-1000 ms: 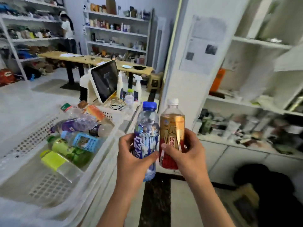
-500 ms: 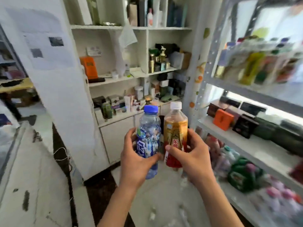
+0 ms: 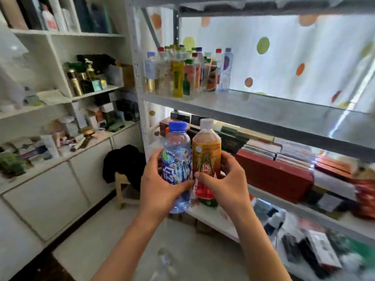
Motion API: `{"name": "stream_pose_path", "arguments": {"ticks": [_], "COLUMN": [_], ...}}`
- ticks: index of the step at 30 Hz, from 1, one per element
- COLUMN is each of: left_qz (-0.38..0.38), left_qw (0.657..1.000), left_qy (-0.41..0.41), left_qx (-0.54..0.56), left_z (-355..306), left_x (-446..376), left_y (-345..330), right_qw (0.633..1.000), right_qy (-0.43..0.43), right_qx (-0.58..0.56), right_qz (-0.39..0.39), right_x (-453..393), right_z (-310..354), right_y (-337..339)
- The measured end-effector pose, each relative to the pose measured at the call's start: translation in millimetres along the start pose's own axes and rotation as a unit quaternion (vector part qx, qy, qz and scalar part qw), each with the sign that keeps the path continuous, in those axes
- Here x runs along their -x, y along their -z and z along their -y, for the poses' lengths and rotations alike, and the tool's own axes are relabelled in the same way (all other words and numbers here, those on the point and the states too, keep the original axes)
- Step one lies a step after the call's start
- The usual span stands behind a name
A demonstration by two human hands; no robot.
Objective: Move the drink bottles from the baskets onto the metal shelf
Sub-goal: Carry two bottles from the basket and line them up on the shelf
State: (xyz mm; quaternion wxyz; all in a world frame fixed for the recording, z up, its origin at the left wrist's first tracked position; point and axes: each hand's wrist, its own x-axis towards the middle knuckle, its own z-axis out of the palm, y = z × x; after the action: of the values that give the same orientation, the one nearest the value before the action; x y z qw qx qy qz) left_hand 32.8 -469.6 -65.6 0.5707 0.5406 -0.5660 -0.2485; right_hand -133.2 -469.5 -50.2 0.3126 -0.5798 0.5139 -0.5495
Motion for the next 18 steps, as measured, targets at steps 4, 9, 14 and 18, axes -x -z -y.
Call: {"name": "stream_pose_path", "arguments": {"ticks": [4,9,14,18], "left_qz": [0.046,0.100,0.102,0.104], "left_qw": [0.999,0.993,0.991,0.989], "left_qy": [-0.015,-0.039,-0.056,-0.058], "left_qx": [0.016,0.039,0.070,0.092], "left_z": [-7,-1,3,7], "left_x": [-22,-67,-114,-152], "left_y": [-30,-50,-66,-74], "right_qw": [0.999,0.997,0.995,0.992], "right_qy": [-0.002,-0.014,0.001,0.011], "right_qx": [0.023,0.035,0.056,0.058], "right_qz": [-0.030,-0.061,-0.088,-0.107], "right_x": [-17,-50,-93,-130], "right_z": [-2,-9,-11,-12], "right_y": [26,31,19,10]}}
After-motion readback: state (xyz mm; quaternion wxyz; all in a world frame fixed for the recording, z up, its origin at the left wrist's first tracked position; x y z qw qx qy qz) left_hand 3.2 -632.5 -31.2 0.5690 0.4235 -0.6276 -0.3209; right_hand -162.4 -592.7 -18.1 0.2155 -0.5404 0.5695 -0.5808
